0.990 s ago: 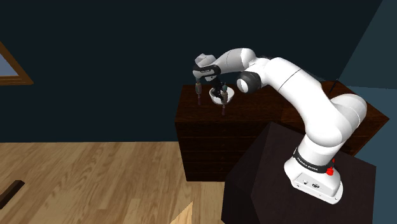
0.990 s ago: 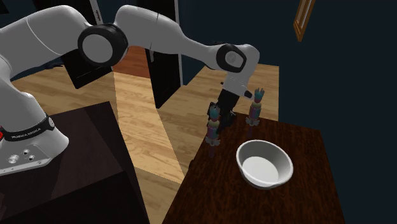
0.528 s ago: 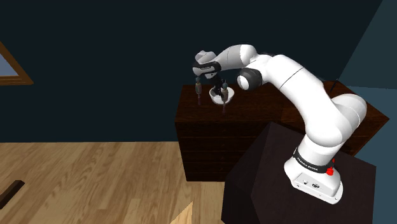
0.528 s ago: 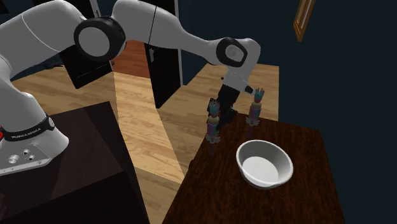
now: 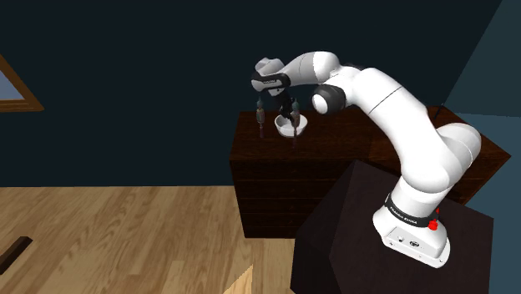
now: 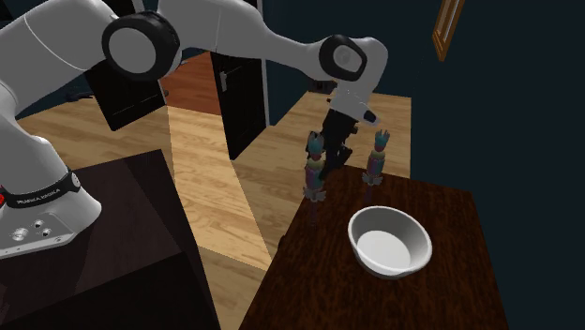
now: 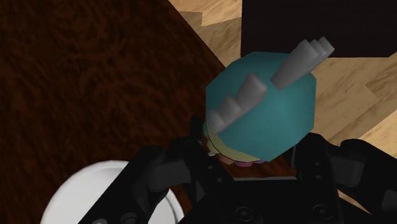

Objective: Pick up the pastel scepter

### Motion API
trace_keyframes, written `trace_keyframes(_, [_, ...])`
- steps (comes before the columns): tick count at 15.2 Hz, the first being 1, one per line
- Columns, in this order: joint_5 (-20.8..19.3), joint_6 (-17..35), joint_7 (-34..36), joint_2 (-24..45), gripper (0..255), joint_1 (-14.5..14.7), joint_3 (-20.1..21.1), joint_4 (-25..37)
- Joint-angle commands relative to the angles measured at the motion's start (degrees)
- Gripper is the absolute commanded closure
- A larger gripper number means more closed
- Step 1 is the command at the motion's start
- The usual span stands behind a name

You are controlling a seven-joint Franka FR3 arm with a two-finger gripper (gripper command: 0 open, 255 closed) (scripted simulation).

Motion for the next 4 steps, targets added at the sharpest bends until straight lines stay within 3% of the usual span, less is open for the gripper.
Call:
trace_keyframes(1, [-0.1,-1.0,-0.3,-0.5,255,-0.1,-0.1,0.6])
trace_keyframes(4, [-0.1,-1.7,-0.5,-0.7,255,-0.1,-0.2,1.0])
